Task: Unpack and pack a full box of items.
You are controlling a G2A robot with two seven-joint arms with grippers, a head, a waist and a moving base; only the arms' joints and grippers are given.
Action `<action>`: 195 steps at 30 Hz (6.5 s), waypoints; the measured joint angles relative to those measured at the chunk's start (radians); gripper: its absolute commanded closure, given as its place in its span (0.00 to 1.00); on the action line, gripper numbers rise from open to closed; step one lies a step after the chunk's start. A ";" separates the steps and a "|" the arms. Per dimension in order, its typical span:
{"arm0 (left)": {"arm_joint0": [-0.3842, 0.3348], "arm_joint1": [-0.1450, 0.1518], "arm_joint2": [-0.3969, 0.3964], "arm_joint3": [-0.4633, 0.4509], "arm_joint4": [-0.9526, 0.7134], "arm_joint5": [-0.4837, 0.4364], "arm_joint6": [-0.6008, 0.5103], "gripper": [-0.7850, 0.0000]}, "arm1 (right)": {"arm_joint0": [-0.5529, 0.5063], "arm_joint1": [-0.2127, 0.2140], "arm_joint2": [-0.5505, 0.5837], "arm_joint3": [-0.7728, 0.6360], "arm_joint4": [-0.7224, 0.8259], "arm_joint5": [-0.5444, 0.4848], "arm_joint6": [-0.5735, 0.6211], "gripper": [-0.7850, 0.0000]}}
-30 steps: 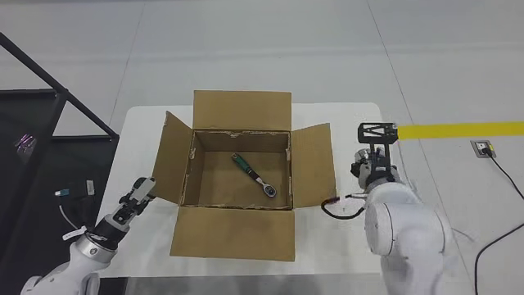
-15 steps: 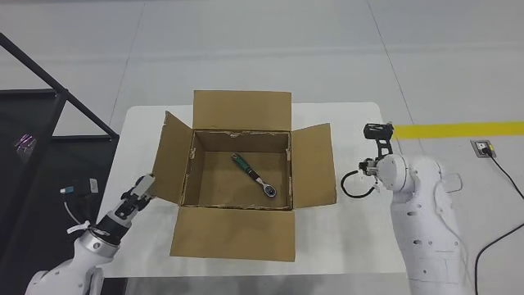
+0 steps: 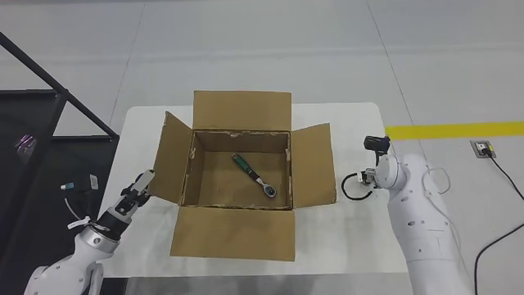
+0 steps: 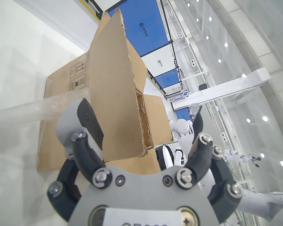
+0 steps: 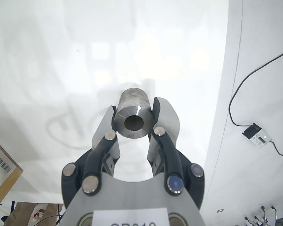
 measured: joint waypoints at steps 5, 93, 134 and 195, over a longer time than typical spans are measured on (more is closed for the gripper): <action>0.000 0.002 0.000 0.002 0.002 0.003 0.002 0.00 | 0.005 0.004 -0.001 0.015 0.011 -0.001 -0.015 0.00; 0.175 0.010 -0.095 -0.092 -0.019 -0.055 0.117 0.00 | 0.474 -0.489 -0.977 0.780 0.519 -0.187 -0.382 0.38; 0.158 -0.024 0.105 -0.140 0.751 0.084 0.567 0.59 | 0.400 -0.394 -0.907 0.644 0.496 -0.253 -0.546 0.00; 0.215 0.023 -0.119 -0.013 0.564 -0.360 0.263 1.00 | 0.324 -0.335 -0.854 0.364 0.405 -0.340 -0.213 0.00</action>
